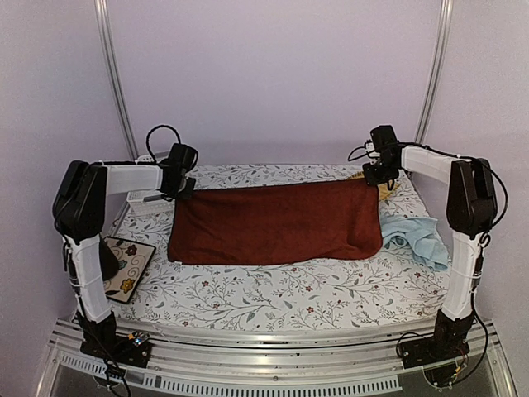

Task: Roll the towels
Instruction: Flatten out the towel at the center of the board, then fold the towel at the center of the board.

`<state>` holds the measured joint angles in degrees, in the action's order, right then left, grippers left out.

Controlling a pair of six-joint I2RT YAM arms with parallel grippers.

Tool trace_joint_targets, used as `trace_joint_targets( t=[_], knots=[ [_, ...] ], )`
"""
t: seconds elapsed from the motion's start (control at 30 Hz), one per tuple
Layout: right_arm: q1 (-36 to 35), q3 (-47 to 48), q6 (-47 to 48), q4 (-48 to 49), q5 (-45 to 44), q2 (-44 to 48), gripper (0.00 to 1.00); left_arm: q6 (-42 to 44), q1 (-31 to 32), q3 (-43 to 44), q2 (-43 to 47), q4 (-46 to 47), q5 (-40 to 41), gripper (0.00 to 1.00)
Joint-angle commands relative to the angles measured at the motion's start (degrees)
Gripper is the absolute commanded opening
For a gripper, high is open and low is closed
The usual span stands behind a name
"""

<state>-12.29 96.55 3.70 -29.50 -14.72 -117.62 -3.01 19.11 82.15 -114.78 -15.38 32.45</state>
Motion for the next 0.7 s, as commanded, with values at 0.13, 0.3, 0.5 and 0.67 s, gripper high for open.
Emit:
trace_joint_targets(
  t=[0.13, 0.3, 0.5, 0.67],
  knots=[
    [0.9, 2.8, 0.1, -0.2, 0.3, -2.8, 0.02, 2.5, -1.2, 2.6, -3.5, 2.5, 1.2, 0.0],
    [0.9, -4.5, 1.1, 0.2, 3.0, 3.8, 0.02, 3.0, -1.8, -1.7, 0.9, 4.4, 1.5, 0.0],
    [0.9, -14.7, 1.6, -1.1, 9.5, 13.8, 0.02, 1.9, -1.6, -10.6, 10.5, 5.3, -2.0, 0.0],
    [0.4, -21.2, 0.4, -2.5, 12.3, 20.1, 0.02, 0.7, -1.5, -16.4, 17.0, 3.3, -4.0, 0.0]
  ],
)
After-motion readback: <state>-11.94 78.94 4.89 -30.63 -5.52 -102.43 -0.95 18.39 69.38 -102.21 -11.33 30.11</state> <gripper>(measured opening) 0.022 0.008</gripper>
